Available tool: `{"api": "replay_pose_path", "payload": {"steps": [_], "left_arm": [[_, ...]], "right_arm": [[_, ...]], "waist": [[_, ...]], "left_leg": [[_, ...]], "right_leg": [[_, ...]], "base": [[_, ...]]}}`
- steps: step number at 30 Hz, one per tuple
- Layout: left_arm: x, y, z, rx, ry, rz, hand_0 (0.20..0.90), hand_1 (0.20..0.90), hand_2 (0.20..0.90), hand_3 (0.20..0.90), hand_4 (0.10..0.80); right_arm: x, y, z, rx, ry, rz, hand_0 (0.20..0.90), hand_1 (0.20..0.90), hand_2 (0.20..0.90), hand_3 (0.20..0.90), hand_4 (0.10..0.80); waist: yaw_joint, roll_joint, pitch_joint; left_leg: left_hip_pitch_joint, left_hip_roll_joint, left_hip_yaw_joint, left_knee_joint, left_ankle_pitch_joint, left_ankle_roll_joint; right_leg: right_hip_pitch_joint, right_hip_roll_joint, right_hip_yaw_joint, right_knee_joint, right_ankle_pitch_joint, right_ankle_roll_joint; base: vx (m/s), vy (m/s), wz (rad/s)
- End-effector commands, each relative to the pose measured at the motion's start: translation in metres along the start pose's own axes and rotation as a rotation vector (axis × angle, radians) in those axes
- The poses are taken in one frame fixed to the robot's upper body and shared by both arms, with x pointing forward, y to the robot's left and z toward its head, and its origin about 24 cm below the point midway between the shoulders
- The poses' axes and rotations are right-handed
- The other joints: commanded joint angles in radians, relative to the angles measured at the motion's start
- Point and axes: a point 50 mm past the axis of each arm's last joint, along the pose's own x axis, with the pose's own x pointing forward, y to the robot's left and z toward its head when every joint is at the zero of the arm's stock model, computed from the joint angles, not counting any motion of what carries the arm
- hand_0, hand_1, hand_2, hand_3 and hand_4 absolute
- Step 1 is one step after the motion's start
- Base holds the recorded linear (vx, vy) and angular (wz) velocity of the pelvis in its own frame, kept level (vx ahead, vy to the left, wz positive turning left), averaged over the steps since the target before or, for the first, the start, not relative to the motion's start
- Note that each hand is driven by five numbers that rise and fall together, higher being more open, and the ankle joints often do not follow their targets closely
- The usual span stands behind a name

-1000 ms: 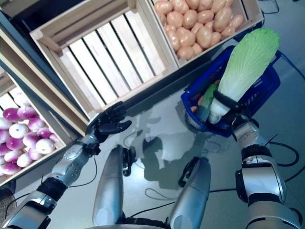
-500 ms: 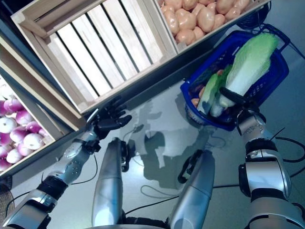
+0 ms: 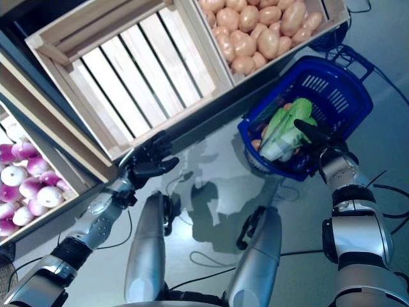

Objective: Put vegetables into the basket

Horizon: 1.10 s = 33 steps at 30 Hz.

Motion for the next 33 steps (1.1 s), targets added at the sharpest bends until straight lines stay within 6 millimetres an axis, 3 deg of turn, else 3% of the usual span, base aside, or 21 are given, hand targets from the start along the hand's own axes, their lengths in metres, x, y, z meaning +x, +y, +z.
{"api": "replay_pose_path", "payload": {"steps": [1, 8, 11, 16, 18, 25, 27, 28, 30, 33], "left_arm": [[0.009, -0.01, 0.05, 0.01, -0.237, -0.09, 0.9, 0.9, 0.9, 0.9, 0.8], [0.014, -0.011, 0.038, 0.007, -0.193, -0.078, 0.9, 0.9, 0.9, 0.9, 0.8], [0.014, -0.009, 0.029, 0.002, -0.152, -0.062, 0.9, 0.9, 0.9, 0.9, 0.8], [0.007, -0.007, 0.01, 0.024, -0.058, -0.051, 0.9, 0.9, 0.9, 0.9, 0.8], [-0.001, -0.007, -0.001, 0.037, -0.02, -0.057, 0.9, 0.9, 0.9, 0.9, 0.8], [-0.042, 0.007, -0.05, 0.022, 0.092, -0.014, 0.9, 0.9, 0.9, 0.9, 0.8], [-0.05, 0.01, -0.059, 0.042, 0.098, 0.0, 0.9, 0.9, 0.9, 0.9, 0.8], [-0.06, 0.015, -0.072, 0.037, 0.125, 0.034, 0.9, 0.9, 0.9, 0.9, 0.8], [-0.07, 0.019, -0.086, 0.057, 0.15, 0.073, 0.9, 0.9, 0.9, 0.9, 0.8], [-0.081, 0.021, -0.107, 0.108, 0.211, 0.116, 0.9, 0.9, 0.9, 0.9, 0.8]], "right_arm": [[-0.001, 0.004, 0.019, 0.07, -0.071, 0.049, 0.9, 0.9, 0.9, 0.9, 0.8], [0.002, 0.001, -0.017, 0.04, 0.032, 0.064, 0.9, 0.9, 0.9, 0.9, 0.8], [0.001, -0.005, -0.043, 0.021, 0.098, 0.082, 0.9, 0.9, 0.9, 0.9, 0.8], [-0.011, -0.016, -0.107, -0.048, 0.219, 0.173, 0.9, 0.9, 0.9, 0.9, 0.8], [-0.022, -0.023, -0.138, -0.087, 0.282, 0.21, 0.9, 0.9, 0.9, 0.9, 0.8], [-0.074, -0.053, -0.216, -0.083, 0.365, 0.268, 0.9, 0.9, 0.9, 0.9, 0.8], [-0.083, -0.054, -0.228, -0.065, 0.393, 0.282, 0.9, 0.9, 0.9, 0.9, 0.8], [-0.094, -0.051, -0.247, -0.057, 0.432, 0.298, 0.9, 0.9, 0.9, 0.9, 0.8], [-0.106, -0.047, -0.264, -0.031, 0.482, 0.306, 0.9, 0.9, 0.9, 0.9, 0.8], [-0.12, -0.048, -0.282, -0.061, 0.519, 0.324, 0.9, 0.9, 0.9, 0.9, 0.8]], "waist": [[0.01, -0.023, -0.096], [0.022, -0.047, -0.153], [0.026, -0.063, -0.188], [0.026, -0.082, -0.237], [0.018, -0.088, -0.262], [-0.005, -0.094, -0.354], [-0.01, -0.093, -0.371], [-0.02, -0.093, -0.394], [-0.032, -0.095, -0.414], [-0.049, -0.096, -0.442]], "left_leg": [[0.143, -0.008, 0.077, -0.1, -0.046, 0.071], [0.282, 0.012, 0.106, -0.331, 0.058, 0.064], [0.353, 0.018, 0.118, -0.438, 0.107, 0.058], [0.467, 0.015, 0.13, -0.613, 0.193, 0.048], [0.514, 0.011, 0.148, -0.715, 0.242, 0.043], [0.707, -0.03, 0.18, -1.047, 0.374, 0.031], [0.735, -0.037, 0.185, -1.095, 0.392, 0.03], [0.773, -0.04, 0.2, -1.154, 0.408, 0.029], [0.814, -0.046, 0.211, -1.208, 0.42, 0.029], [0.854, -0.055, 0.223, -1.257, 0.428, 0.03]], "right_leg": [[0.098, 0.024, 0.001, -0.15, 0.098, -0.04], [0.243, 0.021, -0.039, -0.351, 0.195, -0.035], [0.336, 0.033, -0.077, -0.464, 0.236, -0.035], [0.486, 0.062, -0.125, -0.682, 0.311, -0.031], [0.539, 0.083, -0.139, -0.791, 0.348, -0.022], [0.738, 0.17, -0.158, -1.128, 0.448, 0.009], [0.762, 0.177, -0.159, -1.171, 0.466, 0.014], [0.789, 0.185, -0.154, -1.219, 0.486, 0.019], [0.817, 0.197, -0.145, -1.262, 0.502, 0.021], [0.843, 0.213, -0.128, -1.301, 0.516, 0.023]], "base": [[0.033, 0.014, -0.06], [0.024, 0.021, -0.1], [0.096, -0.002, -0.03], [0.136, -0.009, -0.01], [0.106, -0.043, 0.01], [0.141, -0.004, -0.08], [0.105, 0.017, -0.22], [0.11, 0.028, -0.13], [0.103, 0.038, -0.1], [0.066, 0.044, -0.09]]}}
